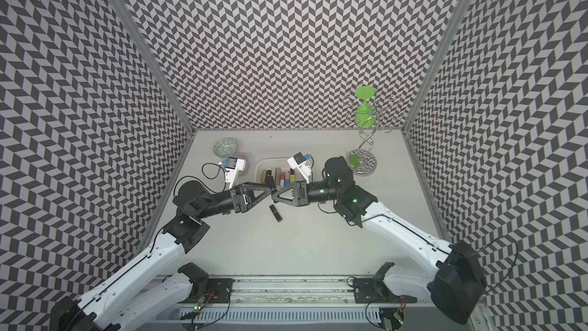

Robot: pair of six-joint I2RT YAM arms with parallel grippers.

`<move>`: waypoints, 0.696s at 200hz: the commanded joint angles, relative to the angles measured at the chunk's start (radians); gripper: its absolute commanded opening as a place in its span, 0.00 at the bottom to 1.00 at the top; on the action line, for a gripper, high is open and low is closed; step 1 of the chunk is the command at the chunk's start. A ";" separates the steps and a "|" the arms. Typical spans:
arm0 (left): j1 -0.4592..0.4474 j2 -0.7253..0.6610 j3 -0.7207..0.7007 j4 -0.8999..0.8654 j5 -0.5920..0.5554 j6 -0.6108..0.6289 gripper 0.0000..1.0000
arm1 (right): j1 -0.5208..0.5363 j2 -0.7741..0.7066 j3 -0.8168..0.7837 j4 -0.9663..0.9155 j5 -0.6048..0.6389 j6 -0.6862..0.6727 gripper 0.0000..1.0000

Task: Put the lipstick into the storage box
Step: Pick up the lipstick at the center of the board.

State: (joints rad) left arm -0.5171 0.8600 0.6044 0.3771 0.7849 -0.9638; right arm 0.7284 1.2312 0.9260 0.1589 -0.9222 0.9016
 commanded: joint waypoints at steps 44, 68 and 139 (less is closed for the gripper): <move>-0.001 0.005 0.042 -0.002 -0.020 0.023 0.80 | 0.034 0.029 0.036 0.049 -0.022 -0.018 0.21; -0.001 0.002 0.044 -0.007 -0.031 0.025 0.71 | 0.037 0.034 0.036 0.050 -0.022 -0.020 0.21; -0.001 0.008 0.041 -0.008 -0.036 0.023 0.34 | 0.040 0.036 0.034 0.048 -0.021 -0.026 0.21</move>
State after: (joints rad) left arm -0.5167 0.8665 0.6193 0.3626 0.7528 -0.9527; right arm 0.7624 1.2636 0.9325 0.1635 -0.9382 0.8936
